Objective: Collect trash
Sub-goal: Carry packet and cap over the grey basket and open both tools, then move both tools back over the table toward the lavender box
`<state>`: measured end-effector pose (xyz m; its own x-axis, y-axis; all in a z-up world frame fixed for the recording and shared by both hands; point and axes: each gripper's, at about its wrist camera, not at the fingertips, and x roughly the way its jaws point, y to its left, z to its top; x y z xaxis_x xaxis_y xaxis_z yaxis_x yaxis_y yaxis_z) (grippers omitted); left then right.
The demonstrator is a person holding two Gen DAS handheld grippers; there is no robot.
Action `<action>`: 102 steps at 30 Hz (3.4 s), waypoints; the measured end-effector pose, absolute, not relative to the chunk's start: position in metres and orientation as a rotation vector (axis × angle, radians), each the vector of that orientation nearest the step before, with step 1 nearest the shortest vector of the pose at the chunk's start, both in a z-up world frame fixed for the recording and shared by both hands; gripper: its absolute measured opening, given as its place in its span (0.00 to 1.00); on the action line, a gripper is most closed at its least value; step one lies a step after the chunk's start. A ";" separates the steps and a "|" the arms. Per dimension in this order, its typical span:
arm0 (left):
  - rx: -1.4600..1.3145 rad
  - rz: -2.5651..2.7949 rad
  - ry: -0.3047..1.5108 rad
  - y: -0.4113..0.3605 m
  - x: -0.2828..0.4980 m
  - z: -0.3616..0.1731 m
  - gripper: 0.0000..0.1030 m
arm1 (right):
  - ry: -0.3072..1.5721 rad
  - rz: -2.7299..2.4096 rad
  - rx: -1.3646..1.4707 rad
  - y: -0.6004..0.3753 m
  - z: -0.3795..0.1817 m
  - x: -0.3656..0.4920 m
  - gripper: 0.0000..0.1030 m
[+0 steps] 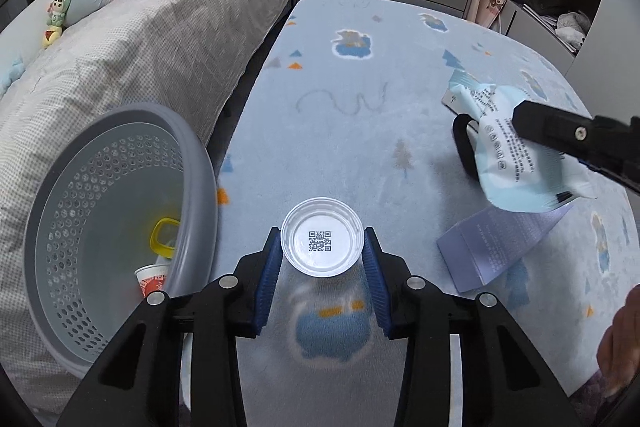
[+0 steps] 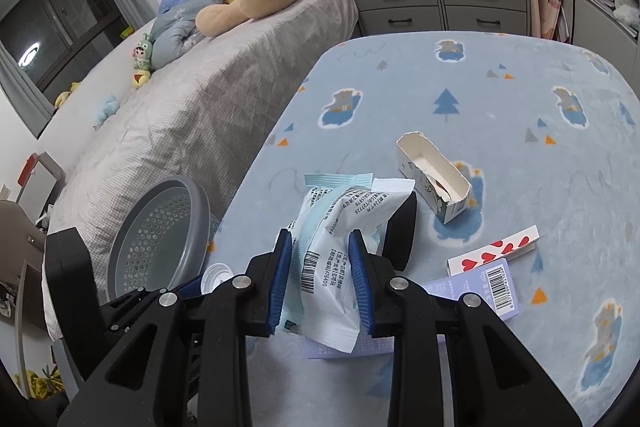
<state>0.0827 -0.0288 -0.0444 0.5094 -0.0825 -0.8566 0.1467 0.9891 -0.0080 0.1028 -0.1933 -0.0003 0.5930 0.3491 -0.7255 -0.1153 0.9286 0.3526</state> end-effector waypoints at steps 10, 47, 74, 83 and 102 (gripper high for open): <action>0.063 -0.114 0.940 0.016 0.062 -0.002 0.38 | 0.893 0.259 0.277 -0.174 0.008 0.088 0.28; -0.076 0.187 0.900 0.225 0.062 0.003 0.38 | 0.975 0.572 0.080 0.049 -0.003 0.112 0.28; -0.077 0.173 0.920 0.221 0.076 -0.005 0.61 | 0.967 0.568 0.069 0.049 -0.015 0.120 0.44; -0.087 0.186 0.918 0.224 0.073 -0.004 0.61 | 0.974 0.561 0.074 0.047 -0.016 0.119 0.44; -0.082 0.172 0.906 0.214 0.068 0.004 0.61 | 0.970 0.537 0.093 0.032 -0.013 0.112 0.45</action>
